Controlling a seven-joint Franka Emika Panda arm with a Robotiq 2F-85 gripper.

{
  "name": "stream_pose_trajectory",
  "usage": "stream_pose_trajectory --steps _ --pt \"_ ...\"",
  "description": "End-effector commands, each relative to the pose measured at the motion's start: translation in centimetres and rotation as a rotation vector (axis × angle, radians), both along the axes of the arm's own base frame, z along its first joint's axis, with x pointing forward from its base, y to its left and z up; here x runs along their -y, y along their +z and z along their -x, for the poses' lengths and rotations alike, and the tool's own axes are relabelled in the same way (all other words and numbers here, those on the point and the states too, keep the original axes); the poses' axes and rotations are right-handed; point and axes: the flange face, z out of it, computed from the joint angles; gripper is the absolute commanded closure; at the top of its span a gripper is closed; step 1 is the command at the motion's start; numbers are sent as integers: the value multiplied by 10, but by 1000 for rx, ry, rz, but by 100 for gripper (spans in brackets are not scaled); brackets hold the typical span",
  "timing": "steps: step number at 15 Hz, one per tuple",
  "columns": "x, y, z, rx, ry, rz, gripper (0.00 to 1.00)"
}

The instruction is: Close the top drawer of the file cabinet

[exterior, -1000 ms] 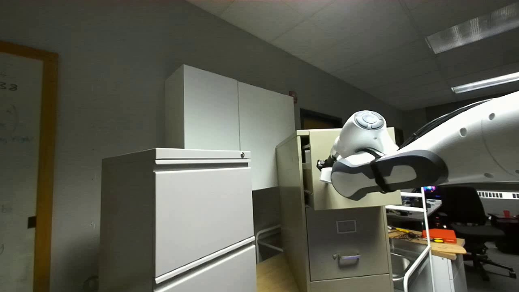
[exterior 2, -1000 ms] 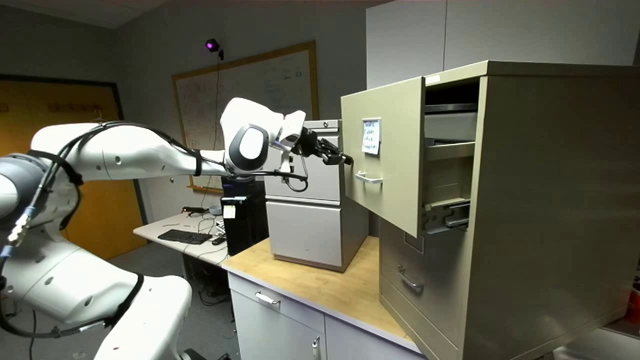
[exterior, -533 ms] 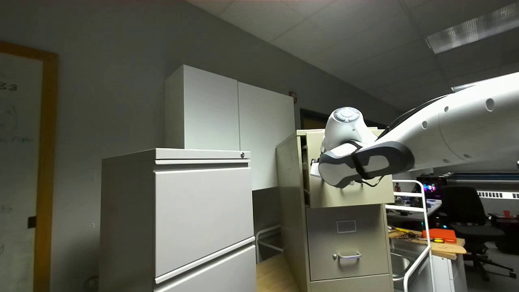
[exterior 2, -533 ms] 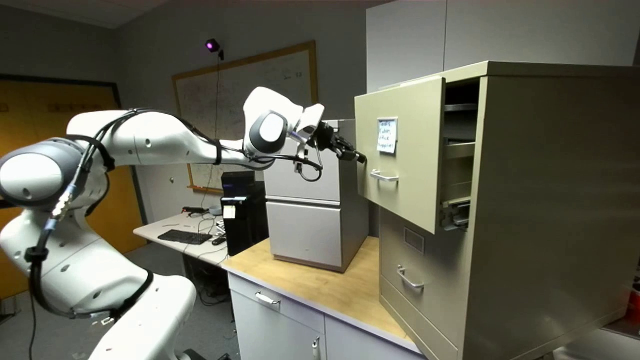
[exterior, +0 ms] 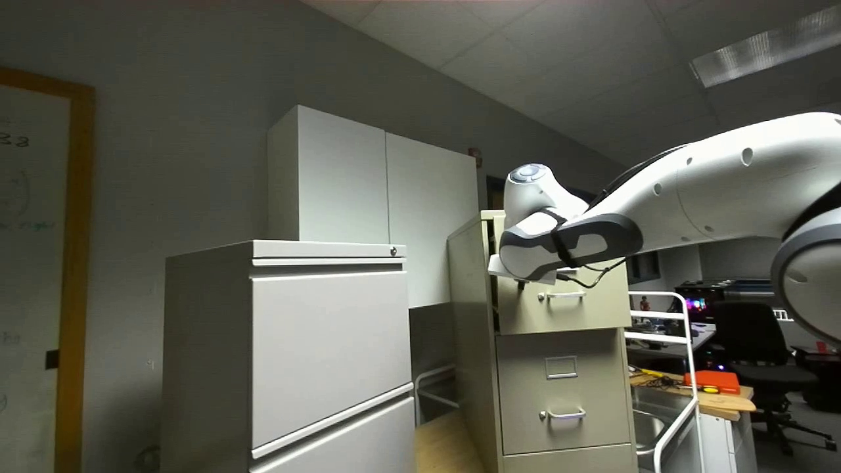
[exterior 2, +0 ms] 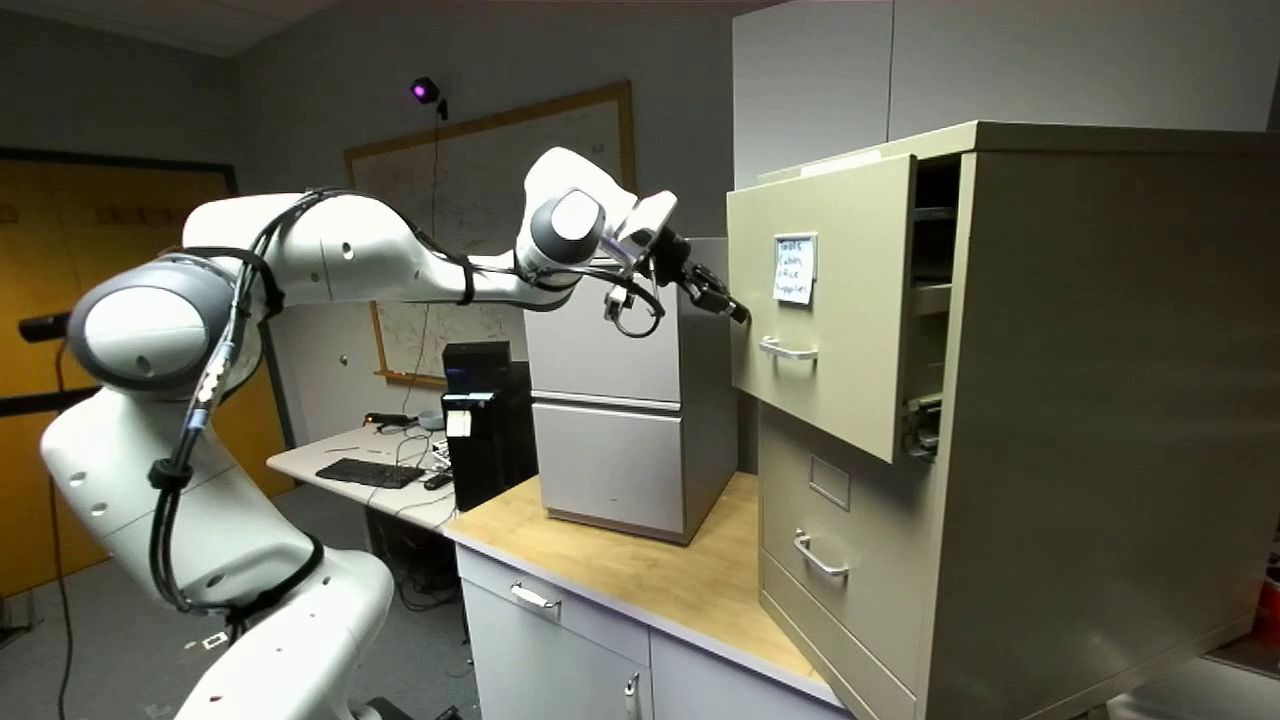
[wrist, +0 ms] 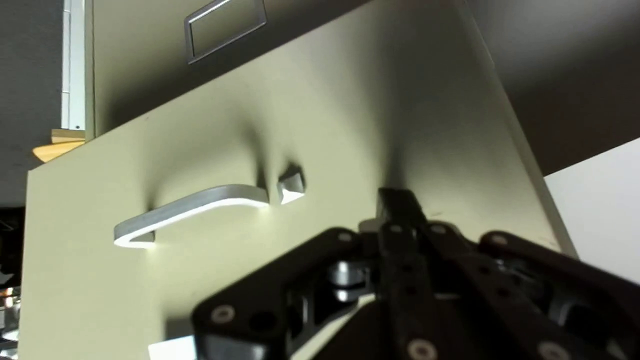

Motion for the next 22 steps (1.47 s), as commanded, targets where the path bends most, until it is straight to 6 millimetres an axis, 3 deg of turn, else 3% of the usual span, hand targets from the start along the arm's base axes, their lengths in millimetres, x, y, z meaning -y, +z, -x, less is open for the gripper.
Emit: stream_pose_trajectory --steps 1,9,15,16,22 --pt "42 18 -46 36 -4 -40 100" --pt "67 39 -69 -22 -91 -184 100" --pt "81 43 -89 -60 -131 -247 100" --pt "73 31 -105 -91 -140 -231 100" --pt "84 46 -122 -105 -154 -238 100"
